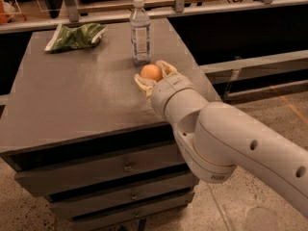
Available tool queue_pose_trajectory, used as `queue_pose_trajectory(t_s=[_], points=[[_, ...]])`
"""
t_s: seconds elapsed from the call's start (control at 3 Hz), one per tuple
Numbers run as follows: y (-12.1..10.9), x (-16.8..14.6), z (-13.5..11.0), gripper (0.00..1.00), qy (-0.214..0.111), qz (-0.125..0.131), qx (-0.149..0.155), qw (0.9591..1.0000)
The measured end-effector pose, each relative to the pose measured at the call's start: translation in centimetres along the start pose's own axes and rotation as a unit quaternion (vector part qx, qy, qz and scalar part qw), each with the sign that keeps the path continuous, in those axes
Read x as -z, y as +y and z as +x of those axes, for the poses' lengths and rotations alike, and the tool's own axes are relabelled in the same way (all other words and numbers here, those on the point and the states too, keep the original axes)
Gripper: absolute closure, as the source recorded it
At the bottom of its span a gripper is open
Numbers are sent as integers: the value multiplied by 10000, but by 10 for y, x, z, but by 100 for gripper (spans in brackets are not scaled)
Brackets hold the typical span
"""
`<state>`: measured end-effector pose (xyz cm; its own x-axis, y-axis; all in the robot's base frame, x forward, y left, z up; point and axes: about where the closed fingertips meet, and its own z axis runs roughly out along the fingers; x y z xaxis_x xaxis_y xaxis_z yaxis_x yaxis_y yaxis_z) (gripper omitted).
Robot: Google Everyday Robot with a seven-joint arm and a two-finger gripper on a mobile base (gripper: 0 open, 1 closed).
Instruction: Move orange near blue plastic bottle
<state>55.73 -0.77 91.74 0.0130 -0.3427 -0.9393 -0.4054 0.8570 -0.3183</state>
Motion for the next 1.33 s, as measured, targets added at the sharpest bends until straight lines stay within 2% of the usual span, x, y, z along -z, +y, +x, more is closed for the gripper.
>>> queue_pose_trajectory(t_s=[0.67,1.33], points=[[-7,-26,27,100,119,14,-292,9995],[-18,-59,41,100,140,23,-329,9994]])
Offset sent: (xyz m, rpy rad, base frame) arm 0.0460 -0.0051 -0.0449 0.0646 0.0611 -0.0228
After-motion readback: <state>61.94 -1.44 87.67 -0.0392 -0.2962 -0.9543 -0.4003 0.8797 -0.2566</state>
